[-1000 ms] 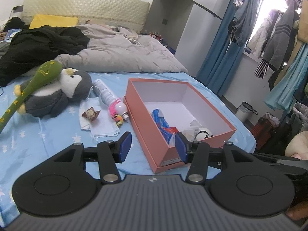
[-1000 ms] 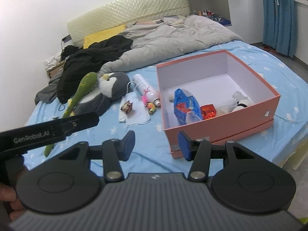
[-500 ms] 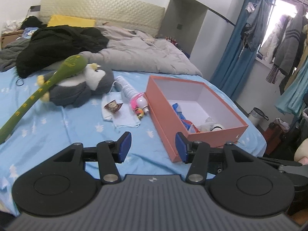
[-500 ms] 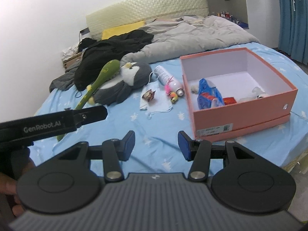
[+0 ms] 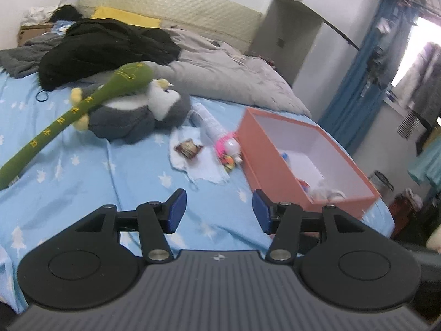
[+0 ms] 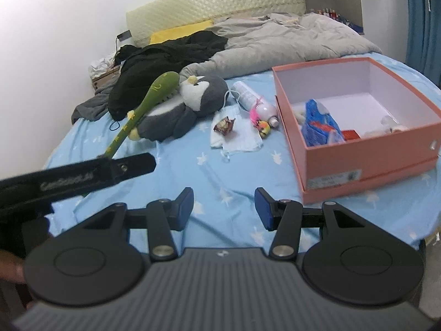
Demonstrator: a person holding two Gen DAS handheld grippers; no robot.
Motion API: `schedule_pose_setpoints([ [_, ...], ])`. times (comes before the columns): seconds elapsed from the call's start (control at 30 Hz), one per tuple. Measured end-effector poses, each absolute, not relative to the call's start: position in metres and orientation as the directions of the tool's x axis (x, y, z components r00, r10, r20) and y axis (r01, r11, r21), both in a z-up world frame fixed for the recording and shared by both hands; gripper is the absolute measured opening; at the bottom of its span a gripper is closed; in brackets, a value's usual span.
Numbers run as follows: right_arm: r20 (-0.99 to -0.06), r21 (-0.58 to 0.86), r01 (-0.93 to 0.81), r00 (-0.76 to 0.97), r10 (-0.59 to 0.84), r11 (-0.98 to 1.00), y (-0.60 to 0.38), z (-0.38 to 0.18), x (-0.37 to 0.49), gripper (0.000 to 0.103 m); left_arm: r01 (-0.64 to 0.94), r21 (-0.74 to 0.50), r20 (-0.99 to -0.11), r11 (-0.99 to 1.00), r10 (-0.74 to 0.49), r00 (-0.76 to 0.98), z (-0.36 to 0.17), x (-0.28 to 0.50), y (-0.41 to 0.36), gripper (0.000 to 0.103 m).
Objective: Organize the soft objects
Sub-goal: 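Withdraw both open tools from the pink box toward the candy and feather toy, then grasp the red candy wrapper with left tool while right tool grasps pink feather ball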
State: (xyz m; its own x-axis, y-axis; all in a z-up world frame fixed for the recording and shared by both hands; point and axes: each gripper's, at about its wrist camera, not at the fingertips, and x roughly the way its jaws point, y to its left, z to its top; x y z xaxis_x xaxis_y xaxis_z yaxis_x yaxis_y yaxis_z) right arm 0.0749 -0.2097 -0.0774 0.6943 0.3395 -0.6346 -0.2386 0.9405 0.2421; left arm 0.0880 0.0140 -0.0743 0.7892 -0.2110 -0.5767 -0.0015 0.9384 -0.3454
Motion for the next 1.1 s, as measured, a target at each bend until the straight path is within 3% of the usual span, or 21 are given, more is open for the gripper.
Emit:
schedule_pose_setpoints([
  [0.7, -0.635, 0.227, -0.194, 0.713, 0.297, 0.954, -0.159, -0.148, 0.207, 0.050, -0.105, -0.466, -0.620, 0.879, -0.240, 0.747, -0.170, 0.245, 0.066, 0.059],
  [1.1, -0.638, 0.211, -0.133, 0.731, 0.240, 0.968, -0.156, -0.183, 0.269, 0.047, -0.147, -0.641, -0.598, 0.753, -0.370, 0.711, -0.220, 0.321, 0.069, 0.057],
])
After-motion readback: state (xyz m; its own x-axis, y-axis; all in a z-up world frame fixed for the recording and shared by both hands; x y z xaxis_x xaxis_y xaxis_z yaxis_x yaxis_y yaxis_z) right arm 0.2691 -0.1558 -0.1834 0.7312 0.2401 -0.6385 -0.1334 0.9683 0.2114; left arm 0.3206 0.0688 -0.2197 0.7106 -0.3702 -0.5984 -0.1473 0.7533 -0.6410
